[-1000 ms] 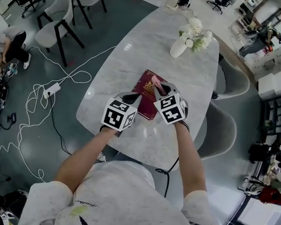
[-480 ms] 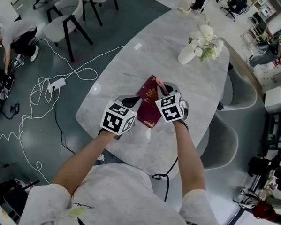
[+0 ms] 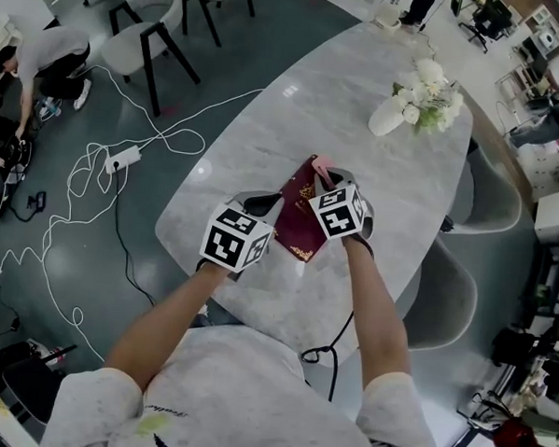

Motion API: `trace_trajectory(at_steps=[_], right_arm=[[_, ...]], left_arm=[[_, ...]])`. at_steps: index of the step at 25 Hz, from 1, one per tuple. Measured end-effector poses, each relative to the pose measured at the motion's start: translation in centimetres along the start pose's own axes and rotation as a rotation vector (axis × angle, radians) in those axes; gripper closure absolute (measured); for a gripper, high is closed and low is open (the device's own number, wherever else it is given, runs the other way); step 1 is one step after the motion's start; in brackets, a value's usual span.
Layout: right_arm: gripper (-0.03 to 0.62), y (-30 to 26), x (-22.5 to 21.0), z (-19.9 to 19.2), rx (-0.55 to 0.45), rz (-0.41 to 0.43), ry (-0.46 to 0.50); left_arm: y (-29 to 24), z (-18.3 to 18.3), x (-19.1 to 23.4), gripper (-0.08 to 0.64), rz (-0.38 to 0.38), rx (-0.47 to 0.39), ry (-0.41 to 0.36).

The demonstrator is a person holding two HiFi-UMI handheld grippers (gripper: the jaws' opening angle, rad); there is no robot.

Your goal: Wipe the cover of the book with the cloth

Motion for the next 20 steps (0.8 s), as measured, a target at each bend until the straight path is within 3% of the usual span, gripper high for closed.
trace_trajectory(at_steps=[20], right_arm=[[0.572, -0.84, 0.86, -0.45, 0.019, 0.033, -0.017]], left_arm=[[0.21, -0.55, 0.39, 0.554, 0.009, 0.006, 0.014]])
Point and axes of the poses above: the fingertips, and each gripper's own axes: y backward along the fingers, x to its left, z out of its top, the point moved 6 cm from there along y, backward along the fingers, and after that the axes turned 3 degrees about x, right-handed, at the moved point
